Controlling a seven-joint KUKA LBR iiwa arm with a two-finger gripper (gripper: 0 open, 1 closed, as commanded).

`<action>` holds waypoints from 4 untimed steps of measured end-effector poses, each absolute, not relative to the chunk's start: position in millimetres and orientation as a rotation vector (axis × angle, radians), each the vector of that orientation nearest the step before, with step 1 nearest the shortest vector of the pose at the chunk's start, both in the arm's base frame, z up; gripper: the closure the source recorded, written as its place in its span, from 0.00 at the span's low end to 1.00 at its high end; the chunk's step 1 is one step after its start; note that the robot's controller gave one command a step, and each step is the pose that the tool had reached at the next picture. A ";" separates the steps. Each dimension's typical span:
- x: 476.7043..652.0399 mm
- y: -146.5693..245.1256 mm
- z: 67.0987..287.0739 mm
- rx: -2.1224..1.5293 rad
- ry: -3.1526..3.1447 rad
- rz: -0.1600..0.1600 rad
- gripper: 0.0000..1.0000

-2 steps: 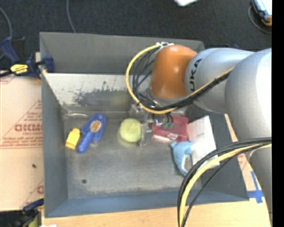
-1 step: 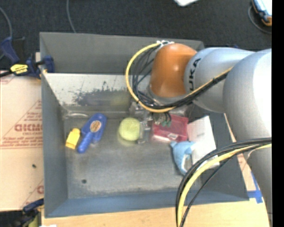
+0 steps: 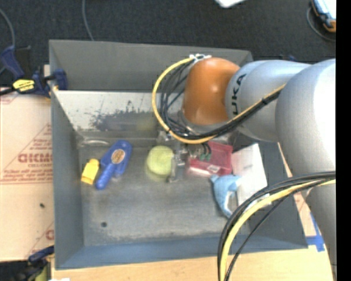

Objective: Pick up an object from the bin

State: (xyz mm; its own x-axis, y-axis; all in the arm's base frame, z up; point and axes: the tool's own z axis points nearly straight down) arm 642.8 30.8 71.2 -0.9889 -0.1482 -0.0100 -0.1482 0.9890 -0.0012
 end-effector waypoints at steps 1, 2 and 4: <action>655.4 44.2 71.3 0.044 3.122 0.007 0.00; 642.1 29.1 72.9 -0.197 3.122 -0.001 0.00; 649.1 54.2 71.1 -0.218 3.117 0.000 0.00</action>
Offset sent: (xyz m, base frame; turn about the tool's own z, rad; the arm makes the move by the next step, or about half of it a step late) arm -0.0019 -0.0002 0.0006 0.0217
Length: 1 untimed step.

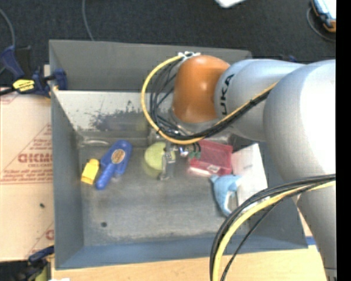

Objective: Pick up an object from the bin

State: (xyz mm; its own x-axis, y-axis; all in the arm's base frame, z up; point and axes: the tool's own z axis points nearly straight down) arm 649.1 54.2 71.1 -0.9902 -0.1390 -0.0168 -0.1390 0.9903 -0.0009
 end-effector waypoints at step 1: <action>655.3 44.5 78.5 -0.222 3.102 0.004 1.00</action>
Offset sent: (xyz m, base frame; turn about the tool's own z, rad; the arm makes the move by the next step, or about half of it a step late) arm 0.0000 0.0000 0.0000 0.0000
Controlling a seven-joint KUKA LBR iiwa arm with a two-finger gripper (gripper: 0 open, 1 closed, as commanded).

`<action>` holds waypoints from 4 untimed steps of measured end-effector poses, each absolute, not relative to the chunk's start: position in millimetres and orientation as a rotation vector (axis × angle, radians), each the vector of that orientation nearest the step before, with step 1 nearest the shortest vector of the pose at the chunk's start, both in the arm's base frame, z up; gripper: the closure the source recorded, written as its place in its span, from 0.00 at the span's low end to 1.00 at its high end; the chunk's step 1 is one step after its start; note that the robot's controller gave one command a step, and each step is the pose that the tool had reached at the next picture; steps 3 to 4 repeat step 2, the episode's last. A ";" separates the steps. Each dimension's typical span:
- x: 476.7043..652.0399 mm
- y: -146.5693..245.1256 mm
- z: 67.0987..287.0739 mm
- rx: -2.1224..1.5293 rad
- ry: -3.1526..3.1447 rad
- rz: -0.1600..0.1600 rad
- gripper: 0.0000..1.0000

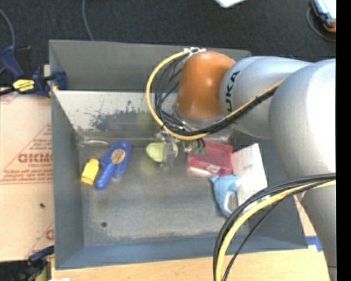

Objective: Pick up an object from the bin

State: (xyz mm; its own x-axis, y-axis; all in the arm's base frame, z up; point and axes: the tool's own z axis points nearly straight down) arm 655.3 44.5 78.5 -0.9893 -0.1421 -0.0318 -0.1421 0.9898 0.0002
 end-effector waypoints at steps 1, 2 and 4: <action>655.3 44.5 78.5 -0.220 3.102 0.005 1.00; 656.6 35.3 174.7 -0.267 3.084 0.000 1.00; 656.6 35.3 174.7 -0.267 3.084 0.000 1.00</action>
Offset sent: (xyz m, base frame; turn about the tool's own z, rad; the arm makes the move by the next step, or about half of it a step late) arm -0.0023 -0.0077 0.0895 -0.0316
